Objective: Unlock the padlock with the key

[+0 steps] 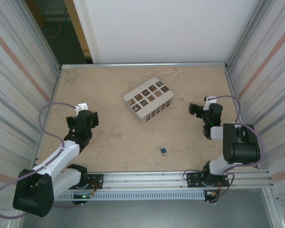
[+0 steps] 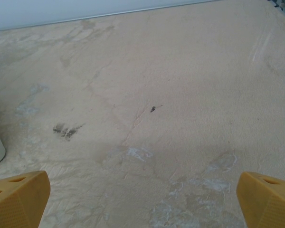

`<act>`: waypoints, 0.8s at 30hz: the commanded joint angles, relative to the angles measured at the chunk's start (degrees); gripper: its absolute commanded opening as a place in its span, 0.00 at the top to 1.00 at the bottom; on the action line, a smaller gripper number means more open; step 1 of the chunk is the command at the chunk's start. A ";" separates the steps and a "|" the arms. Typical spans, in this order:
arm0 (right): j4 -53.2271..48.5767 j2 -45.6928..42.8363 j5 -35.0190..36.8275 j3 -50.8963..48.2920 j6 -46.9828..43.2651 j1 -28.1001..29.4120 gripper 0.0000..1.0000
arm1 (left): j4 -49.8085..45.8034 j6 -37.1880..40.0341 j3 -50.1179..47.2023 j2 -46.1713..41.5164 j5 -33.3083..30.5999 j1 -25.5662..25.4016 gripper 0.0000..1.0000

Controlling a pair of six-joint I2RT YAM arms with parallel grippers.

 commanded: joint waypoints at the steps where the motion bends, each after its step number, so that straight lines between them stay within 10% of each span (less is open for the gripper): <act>1: -0.28 0.19 1.03 -0.06 -0.99 0.44 0.01 | 9.92 3.30 -2.84 3.26 -0.31 0.30 0.01; 24: -0.36 0.28 1.12 -0.04 -0.99 0.42 0.01 | 36.58 10.95 -6.45 13.46 17.74 3.77 0.01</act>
